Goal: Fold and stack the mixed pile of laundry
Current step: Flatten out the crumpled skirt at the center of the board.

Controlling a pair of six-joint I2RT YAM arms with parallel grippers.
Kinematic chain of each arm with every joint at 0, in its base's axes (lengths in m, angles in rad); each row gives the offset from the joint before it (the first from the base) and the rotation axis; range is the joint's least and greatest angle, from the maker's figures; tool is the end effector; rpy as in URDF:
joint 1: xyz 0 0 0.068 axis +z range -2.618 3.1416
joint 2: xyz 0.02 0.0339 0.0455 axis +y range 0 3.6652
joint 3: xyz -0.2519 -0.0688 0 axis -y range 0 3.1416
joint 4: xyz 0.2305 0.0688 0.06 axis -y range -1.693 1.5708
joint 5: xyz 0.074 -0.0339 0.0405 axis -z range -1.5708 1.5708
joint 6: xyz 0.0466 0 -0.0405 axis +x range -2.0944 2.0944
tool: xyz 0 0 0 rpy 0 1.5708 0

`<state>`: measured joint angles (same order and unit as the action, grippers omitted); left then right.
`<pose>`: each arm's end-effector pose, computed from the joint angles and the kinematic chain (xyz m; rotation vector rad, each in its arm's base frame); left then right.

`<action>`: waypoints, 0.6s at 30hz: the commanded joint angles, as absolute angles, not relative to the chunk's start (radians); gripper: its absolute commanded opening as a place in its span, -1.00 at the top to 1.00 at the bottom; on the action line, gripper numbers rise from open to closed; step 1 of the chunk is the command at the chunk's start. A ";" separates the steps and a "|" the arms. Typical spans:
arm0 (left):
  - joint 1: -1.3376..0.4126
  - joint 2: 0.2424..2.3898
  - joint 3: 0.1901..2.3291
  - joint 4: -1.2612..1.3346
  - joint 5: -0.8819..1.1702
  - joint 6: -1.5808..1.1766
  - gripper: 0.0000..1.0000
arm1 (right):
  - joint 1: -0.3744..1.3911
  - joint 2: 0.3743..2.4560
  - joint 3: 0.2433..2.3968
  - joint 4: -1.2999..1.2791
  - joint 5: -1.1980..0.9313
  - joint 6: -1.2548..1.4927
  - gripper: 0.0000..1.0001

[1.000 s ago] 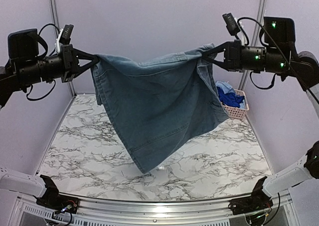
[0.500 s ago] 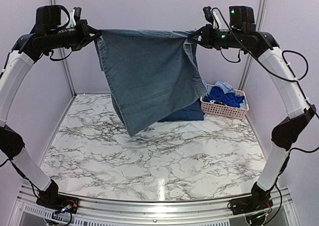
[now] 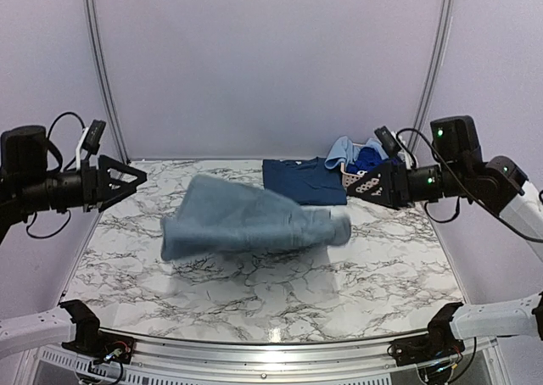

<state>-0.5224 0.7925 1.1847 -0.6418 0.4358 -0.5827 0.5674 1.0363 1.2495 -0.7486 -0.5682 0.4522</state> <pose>0.1166 -0.0898 0.4077 0.2740 1.9412 -1.1521 0.1566 0.1295 0.3799 -0.4961 2.1939 1.1822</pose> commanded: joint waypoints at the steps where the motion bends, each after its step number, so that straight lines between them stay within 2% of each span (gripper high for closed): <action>1: -0.525 0.680 1.079 -0.628 0.312 -0.663 -0.98 | 0.547 0.968 1.175 -0.877 -0.429 0.510 -0.97; 6: -0.525 0.780 1.011 -0.631 0.215 -0.657 -0.98 | 0.541 1.052 1.146 -0.871 -0.417 0.469 -0.94; 15: -0.546 0.982 0.892 -0.556 0.198 -0.601 -0.98 | 0.631 1.236 0.983 -0.609 -0.547 0.473 -0.33; 18: -0.567 1.051 0.820 -0.532 0.192 -0.631 -0.98 | 0.660 1.304 0.937 -0.567 -0.552 0.469 -0.27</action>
